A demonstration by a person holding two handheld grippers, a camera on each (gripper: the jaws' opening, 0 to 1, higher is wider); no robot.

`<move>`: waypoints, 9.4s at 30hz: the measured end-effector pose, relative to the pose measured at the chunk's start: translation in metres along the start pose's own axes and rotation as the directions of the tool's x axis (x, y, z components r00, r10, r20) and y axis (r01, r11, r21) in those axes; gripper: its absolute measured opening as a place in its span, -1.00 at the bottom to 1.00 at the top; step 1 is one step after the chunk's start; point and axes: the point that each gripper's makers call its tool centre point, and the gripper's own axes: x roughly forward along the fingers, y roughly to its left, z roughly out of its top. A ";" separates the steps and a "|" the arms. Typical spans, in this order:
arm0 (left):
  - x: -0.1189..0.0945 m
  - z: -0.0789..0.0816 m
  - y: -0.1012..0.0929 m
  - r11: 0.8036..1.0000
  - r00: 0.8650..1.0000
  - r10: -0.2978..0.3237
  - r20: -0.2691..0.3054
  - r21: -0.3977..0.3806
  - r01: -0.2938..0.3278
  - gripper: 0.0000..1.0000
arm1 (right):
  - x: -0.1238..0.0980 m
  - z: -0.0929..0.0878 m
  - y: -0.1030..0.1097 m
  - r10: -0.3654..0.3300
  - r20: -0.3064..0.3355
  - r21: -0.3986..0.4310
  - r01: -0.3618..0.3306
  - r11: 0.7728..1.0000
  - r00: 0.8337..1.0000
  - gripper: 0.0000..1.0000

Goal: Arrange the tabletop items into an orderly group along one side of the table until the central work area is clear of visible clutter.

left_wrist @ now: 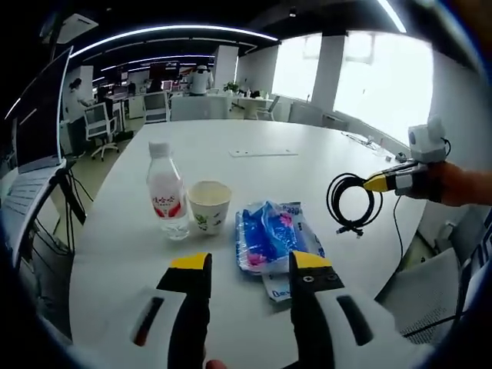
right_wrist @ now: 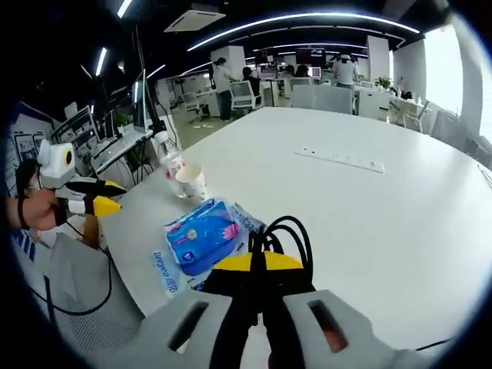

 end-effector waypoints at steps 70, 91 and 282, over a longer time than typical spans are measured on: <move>-0.006 -0.005 0.002 0.999 0.999 0.029 -0.023 0.020 -0.029 -0.21 | 0.031 -0.077 -0.041 -0.065 -0.237 -0.010 0.065 0.998 0.969 -1.00; -0.010 -0.008 0.015 0.999 0.998 0.045 -0.031 0.005 -0.045 -0.21 | 0.050 -0.069 -0.043 -0.049 -0.273 0.003 0.052 0.999 0.961 -0.95; -0.029 -0.001 0.022 0.997 0.997 0.078 0.017 -0.031 -0.077 -0.19 | 0.103 -0.025 0.002 0.169 -0.470 -0.355 -0.361 0.862 0.866 -0.52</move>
